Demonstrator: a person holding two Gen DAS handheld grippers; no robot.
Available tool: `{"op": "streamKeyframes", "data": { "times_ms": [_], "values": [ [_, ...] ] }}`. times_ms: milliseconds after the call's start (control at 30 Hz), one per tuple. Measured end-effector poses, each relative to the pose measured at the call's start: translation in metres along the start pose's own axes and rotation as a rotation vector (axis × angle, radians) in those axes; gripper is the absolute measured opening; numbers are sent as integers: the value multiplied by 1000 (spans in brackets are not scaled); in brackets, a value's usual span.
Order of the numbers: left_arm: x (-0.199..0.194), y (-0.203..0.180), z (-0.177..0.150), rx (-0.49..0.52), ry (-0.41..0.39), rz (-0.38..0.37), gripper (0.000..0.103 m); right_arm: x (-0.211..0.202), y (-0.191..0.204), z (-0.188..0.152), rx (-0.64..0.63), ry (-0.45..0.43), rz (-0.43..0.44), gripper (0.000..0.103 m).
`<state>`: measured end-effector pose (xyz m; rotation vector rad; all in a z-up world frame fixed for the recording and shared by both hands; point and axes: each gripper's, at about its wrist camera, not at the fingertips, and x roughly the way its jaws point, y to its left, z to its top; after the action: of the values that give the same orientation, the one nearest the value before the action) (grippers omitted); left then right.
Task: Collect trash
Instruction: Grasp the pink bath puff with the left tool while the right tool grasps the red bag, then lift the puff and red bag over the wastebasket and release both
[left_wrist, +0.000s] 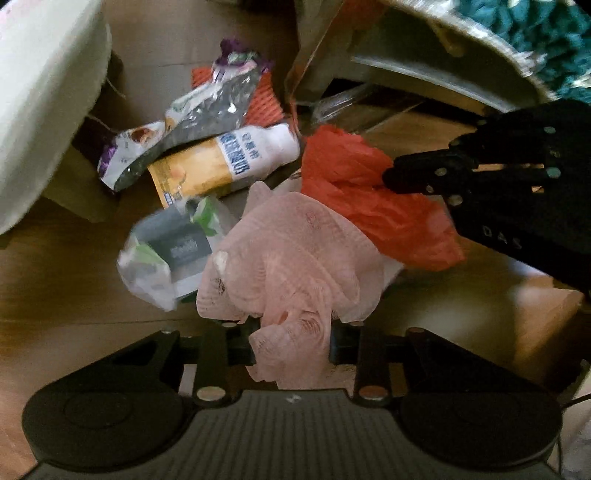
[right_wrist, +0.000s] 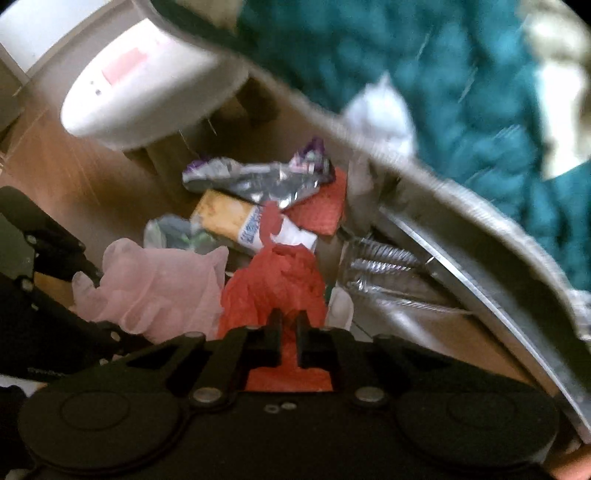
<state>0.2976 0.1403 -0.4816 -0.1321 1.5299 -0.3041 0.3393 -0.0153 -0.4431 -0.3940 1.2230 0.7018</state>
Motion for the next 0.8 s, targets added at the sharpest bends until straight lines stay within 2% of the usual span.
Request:
{"op": "streamKeyframes", "data": {
  "times_ms": [233,433,667,800],
  "values": [
    [-62,-25,-3,69,-45,1,31,-86,4,-2,41,-106,-19,5],
    [-138,-53,-9,109,-134,16,31,-173,17,-9,64,-249,-61,4],
    [-226,-95,-28,121,-280,46,31,-276,34,-27,88,-427,-112,1],
    [-274,-120,-44,125,-376,58,31,-328,44,-36,78,-528,-174,0]
  ]
}}
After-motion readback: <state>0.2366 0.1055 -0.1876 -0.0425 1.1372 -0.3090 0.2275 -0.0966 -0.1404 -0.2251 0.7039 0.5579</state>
